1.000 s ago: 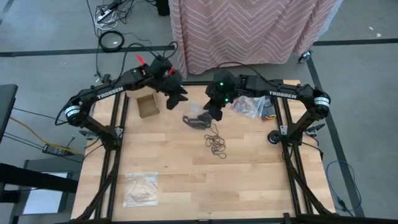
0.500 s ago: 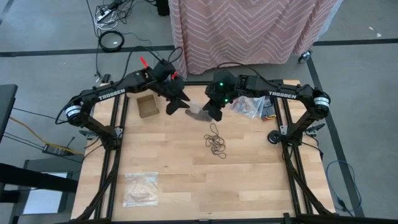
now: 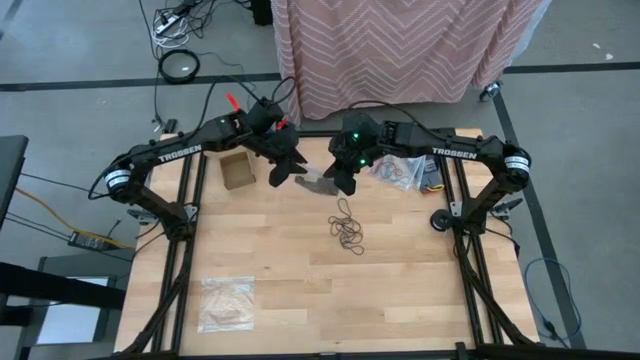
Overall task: Sort rubber bands
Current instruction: Close the transparent zip bag
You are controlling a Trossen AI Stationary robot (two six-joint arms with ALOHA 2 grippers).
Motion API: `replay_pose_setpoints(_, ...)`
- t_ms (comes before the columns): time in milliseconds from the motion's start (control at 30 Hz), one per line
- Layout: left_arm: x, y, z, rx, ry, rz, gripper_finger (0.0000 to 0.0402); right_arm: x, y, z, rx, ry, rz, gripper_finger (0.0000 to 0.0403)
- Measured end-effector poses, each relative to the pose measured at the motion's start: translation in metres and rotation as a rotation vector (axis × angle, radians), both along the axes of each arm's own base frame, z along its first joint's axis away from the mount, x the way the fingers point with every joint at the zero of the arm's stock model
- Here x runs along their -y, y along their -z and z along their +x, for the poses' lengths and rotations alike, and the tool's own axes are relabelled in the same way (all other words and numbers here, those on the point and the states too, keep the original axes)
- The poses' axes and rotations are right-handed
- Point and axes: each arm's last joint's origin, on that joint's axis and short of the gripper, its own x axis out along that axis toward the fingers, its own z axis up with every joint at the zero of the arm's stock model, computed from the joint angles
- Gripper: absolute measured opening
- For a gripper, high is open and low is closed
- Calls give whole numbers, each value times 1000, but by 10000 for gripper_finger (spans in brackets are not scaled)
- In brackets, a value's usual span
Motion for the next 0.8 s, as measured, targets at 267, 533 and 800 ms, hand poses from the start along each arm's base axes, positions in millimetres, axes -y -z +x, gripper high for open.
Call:
replay_pose_setpoints(267,0,1,-1,-11,1,-5,8,0,-2,1,24,-1,-5,0)
replay_pose_setpoints(533,2,0,2,1,-5,17,3,2,-11,7,144,-50,-3,14)
replay_pose_setpoints(800,13,0,7,1,33,17,1,10,-16,8,206,-52,-8,107)
